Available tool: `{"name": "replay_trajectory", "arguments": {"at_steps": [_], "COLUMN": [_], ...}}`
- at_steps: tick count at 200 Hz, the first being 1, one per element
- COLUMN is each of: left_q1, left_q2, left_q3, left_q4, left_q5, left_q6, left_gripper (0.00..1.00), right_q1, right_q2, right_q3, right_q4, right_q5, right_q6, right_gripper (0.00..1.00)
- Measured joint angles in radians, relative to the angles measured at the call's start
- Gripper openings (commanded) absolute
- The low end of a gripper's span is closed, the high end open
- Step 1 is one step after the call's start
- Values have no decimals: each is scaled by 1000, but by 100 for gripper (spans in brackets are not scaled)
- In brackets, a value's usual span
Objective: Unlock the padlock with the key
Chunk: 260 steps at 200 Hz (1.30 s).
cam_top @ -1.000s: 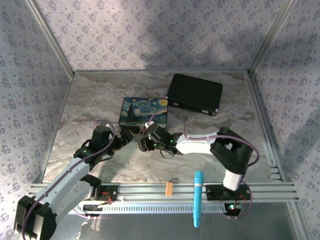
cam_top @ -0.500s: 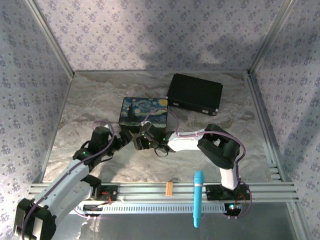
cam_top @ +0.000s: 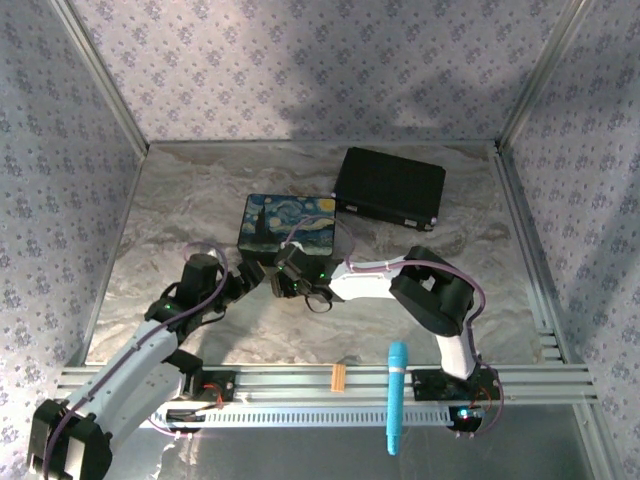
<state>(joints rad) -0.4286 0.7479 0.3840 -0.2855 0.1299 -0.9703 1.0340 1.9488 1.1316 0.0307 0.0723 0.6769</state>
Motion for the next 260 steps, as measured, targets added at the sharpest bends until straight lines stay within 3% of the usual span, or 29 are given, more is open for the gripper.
{"name": "replay_trajectory", "arguments": {"at_steps": [54,96,141,178,204,223,260], "left_q1": [0,-31,-122,-325,-388,-397,-425], "left_q2": [-4,-45,-5,251,471,564,656], "left_q3": [0,29,170,402,600,652,693], "left_q4": [-13,-37,-52,-153,-194,-205,-267], "left_q5": [-26,-54,-143,-317,-398,-403,-332], "left_q6": [21,104,235,464,672,823,1064], "left_gripper": [100,100,100,99,94,88,87], "right_q1": [-5,-39,-103,-155,-178,-201,-260], "right_q2": [-48,-151,-218,-244,-271,-300,-330], "right_q3": [-102,-298,-433,-513,-550,-573,-625], "right_q4": [102,276,416,528,544,521,494], "right_q5": [-20,-77,-190,-300,-336,-357,-386], "right_q6": [29,61,61,60,53,53,61], "right_gripper": [18,11,8,9,9,9,8]}}
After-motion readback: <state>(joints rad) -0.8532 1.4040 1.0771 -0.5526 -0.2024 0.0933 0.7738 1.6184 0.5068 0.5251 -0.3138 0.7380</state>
